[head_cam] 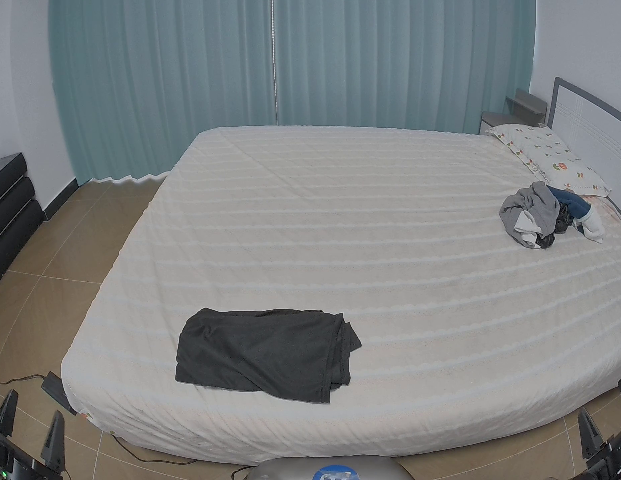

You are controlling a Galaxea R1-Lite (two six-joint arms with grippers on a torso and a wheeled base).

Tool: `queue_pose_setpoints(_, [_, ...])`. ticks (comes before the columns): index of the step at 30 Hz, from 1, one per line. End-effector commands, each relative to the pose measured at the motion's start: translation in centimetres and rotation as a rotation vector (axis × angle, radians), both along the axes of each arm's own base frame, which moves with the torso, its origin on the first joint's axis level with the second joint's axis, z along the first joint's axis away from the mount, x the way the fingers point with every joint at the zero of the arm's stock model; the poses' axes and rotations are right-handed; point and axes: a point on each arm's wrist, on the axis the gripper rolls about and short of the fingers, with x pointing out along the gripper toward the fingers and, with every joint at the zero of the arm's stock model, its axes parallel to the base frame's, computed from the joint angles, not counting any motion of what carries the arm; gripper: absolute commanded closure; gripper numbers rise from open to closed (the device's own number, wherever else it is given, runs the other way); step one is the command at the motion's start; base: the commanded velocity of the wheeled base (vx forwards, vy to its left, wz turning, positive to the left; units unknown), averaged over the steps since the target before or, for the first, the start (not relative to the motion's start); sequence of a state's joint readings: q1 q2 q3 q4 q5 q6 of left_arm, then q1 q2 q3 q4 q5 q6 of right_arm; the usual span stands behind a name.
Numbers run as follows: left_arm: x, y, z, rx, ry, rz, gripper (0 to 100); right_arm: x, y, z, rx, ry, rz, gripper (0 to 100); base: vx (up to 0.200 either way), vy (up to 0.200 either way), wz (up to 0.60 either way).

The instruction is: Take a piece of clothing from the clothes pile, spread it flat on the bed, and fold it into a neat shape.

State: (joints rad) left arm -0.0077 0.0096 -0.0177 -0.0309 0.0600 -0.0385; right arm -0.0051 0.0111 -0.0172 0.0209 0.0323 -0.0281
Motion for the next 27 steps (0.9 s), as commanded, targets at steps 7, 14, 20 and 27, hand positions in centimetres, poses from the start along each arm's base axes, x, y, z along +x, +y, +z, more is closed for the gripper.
queue_pose_setpoints(7, [0.07,-0.18,-0.84,0.063,0.041,-0.079,0,0.01,0.0,-0.27,0.002,-0.004,0.0,0,0.0,0.0,0.0])
queue_pose_setpoints(14, [0.07,-0.17,-0.87,0.059,0.044,-0.076,0,0.02,0.0,-0.32,0.007,-0.002,0.003,0,0.0,0.0,0.0])
queue_pose_setpoints(20, [0.07,-0.17,-0.84,0.031,0.041,-0.075,0,0.02,0.0,-0.3,0.011,-0.004,0.003,0,0.0,0.0,0.0])
queue_pose_setpoints(27, [0.07,-0.17,-0.84,0.037,0.041,-0.076,0,0.02,0.0,-0.32,0.01,-0.002,0.003,0,0.0,0.0,0.0])
